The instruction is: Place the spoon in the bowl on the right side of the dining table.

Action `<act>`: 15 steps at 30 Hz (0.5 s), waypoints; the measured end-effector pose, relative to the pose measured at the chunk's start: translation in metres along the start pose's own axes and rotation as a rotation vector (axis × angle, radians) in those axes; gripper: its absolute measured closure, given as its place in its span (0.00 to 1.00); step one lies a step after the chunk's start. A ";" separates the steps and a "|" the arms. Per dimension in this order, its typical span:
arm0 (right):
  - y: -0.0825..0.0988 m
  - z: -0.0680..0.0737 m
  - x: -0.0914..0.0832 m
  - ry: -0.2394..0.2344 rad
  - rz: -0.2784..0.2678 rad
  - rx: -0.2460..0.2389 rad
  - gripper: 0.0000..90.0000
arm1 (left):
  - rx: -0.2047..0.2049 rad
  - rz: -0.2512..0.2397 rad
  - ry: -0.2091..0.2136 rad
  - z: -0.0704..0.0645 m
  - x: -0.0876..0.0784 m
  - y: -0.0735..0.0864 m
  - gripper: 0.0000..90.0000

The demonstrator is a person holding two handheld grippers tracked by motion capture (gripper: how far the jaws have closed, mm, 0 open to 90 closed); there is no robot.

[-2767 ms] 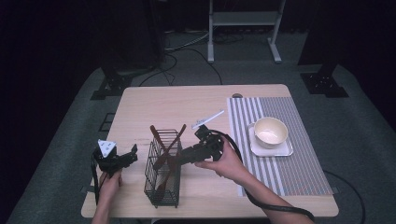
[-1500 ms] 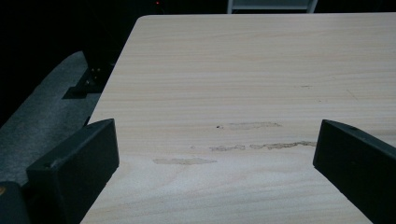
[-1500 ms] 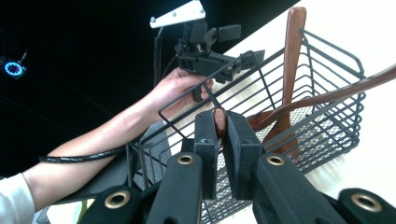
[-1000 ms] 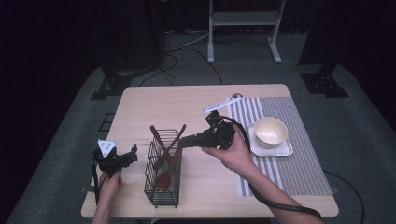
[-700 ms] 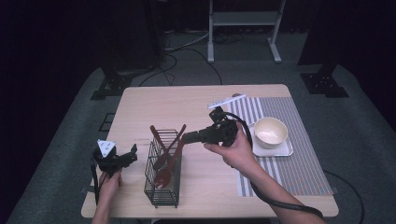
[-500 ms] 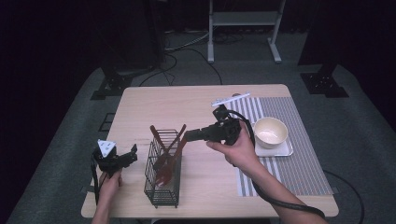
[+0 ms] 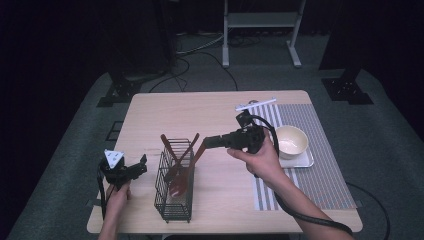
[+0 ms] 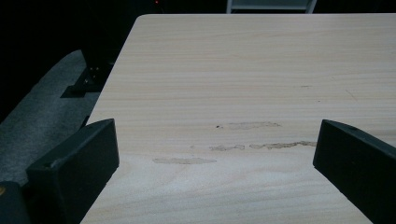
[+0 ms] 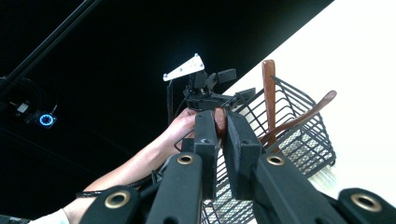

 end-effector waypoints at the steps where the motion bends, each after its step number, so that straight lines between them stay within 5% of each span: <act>1: 0.000 0.000 -0.001 0.002 0.000 0.004 0.93 | 0.001 0.000 0.001 0.000 0.000 0.000 0.00; 15: 0.000 -0.005 -0.015 -0.017 -0.025 0.038 0.93 | 0.006 -0.002 -0.001 0.000 0.000 0.000 0.00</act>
Point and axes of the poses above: each handheld gripper's, and its own axes: x roughly forward along the jaws, y roughly out of its underside, z roughly to its left, the point moved 7 cm from there along x, roughly forward along the jaws, and after that the axes turned 3 degrees about x, right-handed, at the moved point
